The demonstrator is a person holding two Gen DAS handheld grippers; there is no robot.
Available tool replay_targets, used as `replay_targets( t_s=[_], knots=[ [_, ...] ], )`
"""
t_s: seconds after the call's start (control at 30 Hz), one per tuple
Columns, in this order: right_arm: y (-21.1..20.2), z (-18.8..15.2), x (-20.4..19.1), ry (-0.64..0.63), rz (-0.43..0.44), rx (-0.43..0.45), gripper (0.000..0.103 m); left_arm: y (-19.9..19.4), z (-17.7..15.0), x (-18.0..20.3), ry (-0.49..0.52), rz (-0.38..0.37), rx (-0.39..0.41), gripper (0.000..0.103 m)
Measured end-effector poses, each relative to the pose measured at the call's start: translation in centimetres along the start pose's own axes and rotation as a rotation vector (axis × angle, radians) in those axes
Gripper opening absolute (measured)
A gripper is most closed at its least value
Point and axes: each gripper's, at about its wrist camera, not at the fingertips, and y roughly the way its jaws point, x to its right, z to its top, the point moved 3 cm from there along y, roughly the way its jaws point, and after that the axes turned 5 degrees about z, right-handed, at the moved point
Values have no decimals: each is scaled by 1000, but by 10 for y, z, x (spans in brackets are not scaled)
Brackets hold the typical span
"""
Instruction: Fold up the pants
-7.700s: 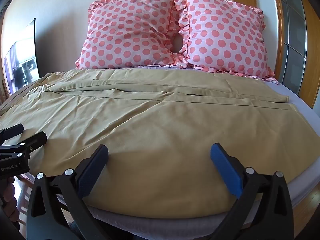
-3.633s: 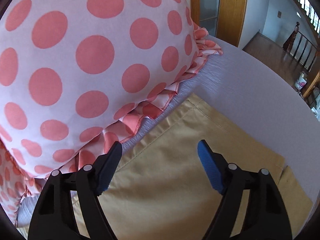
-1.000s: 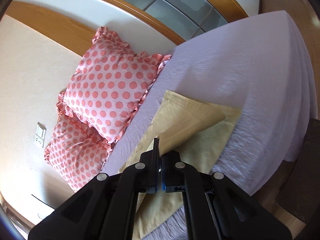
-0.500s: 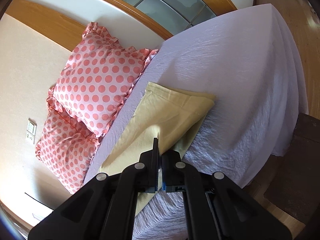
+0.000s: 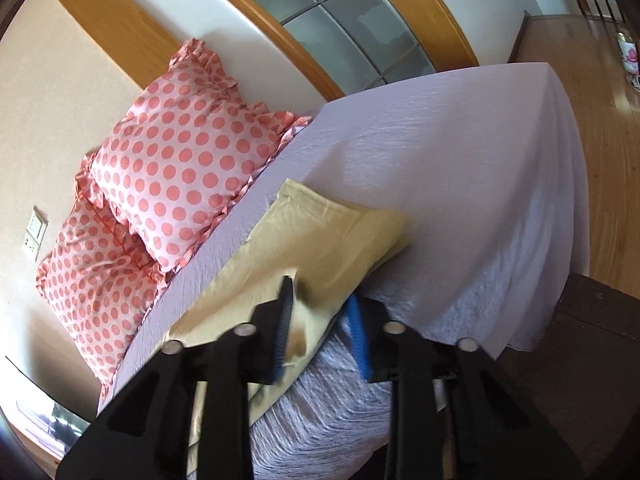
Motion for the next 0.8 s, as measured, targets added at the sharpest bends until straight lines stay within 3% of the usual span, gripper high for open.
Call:
replay_targets(
  t_s=[0.17,0.3,0.4,0.47,0.57,0.63,0.67,0.77,0.8],
  knots=[
    [10,6,-31,-85,75,21,5,-4,-4,-4,-1,-38,15,50],
    [21,-3,-120,-244,269,-18,5,-9,-12,-1,9,-84,29,52],
    [35,-48,-202,-373,478,-144,5,-13,-19,4,29,-98,47,60],
    [44,-98,-253,-473,608,-270,5,-16,-23,7,42,-107,57,65],
    [53,-186,-305,-668,714,-497,6,-18,-31,12,74,-130,53,72],
    [56,-239,-317,-832,680,-621,14,-16,-36,17,98,-153,43,76],
    [55,-253,-317,-873,670,-652,24,-15,-38,18,106,-162,39,77],
    [50,-259,-308,-871,679,-670,69,-5,-42,23,106,-197,19,83],
    [48,-252,-304,-847,688,-660,73,0,-42,24,104,-209,6,83]
  ],
)
